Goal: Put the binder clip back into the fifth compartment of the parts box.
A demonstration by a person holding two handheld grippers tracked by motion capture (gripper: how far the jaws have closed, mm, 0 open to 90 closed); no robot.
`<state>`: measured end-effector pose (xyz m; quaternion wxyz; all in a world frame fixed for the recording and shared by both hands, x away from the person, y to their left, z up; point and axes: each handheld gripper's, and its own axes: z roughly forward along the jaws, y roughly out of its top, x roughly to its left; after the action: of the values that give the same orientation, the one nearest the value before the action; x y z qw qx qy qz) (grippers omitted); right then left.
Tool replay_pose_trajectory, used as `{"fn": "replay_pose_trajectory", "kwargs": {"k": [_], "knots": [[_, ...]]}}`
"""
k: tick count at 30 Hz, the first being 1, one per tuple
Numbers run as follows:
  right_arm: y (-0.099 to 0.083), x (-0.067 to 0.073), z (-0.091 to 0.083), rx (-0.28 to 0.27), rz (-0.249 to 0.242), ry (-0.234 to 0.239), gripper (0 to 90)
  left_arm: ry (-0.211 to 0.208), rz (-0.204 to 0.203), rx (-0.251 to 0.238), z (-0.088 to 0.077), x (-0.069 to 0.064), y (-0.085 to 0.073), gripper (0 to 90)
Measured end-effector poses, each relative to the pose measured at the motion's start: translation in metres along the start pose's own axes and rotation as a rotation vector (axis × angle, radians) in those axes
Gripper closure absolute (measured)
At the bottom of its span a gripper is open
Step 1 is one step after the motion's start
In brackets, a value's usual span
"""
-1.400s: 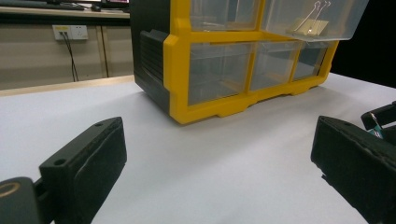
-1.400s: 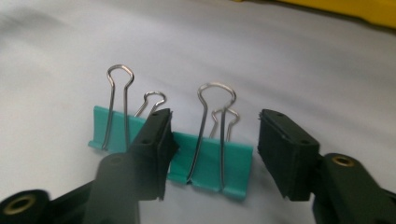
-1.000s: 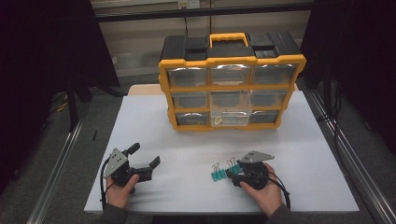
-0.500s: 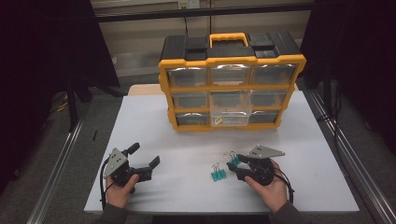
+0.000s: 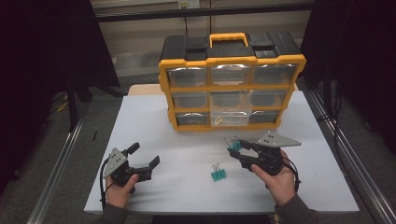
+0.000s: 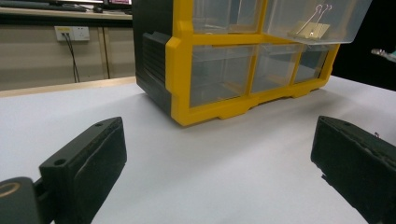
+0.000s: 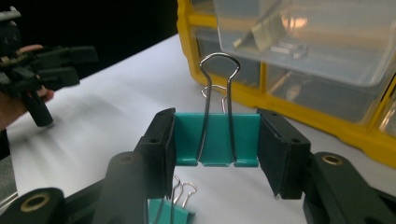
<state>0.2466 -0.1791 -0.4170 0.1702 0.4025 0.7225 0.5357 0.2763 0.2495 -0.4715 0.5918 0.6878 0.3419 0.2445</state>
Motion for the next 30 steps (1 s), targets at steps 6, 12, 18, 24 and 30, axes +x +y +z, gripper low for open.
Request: {"fn": "replay_pose_trajectory", "kwargs": {"k": [6,12,18,24,30], "knots": [[0.013,0.003,-0.003,-0.037,-0.013,0.018,50.5,-0.006,-0.015,-0.016,0.001,-0.001,0.0,3.5],[0.032,0.008,-0.005,-0.064,-0.042,0.029,50.5,-0.006,-0.015,-0.02,0.001,0.0,0.0,3.5],[0.049,0.01,-0.008,-0.101,-0.054,0.032,50.5,-0.006,-0.011,-0.023,0.001,0.0,0.0,3.5],[0.069,0.01,-0.012,-0.133,-0.07,0.025,50.5,-0.004,-0.009,-0.024,0.001,0.0,0.0,3.5],[0.086,0.006,-0.012,-0.162,-0.075,-0.006,50.5,-0.007,-0.01,-0.023,0.001,0.0,0.0,3.5]]}}
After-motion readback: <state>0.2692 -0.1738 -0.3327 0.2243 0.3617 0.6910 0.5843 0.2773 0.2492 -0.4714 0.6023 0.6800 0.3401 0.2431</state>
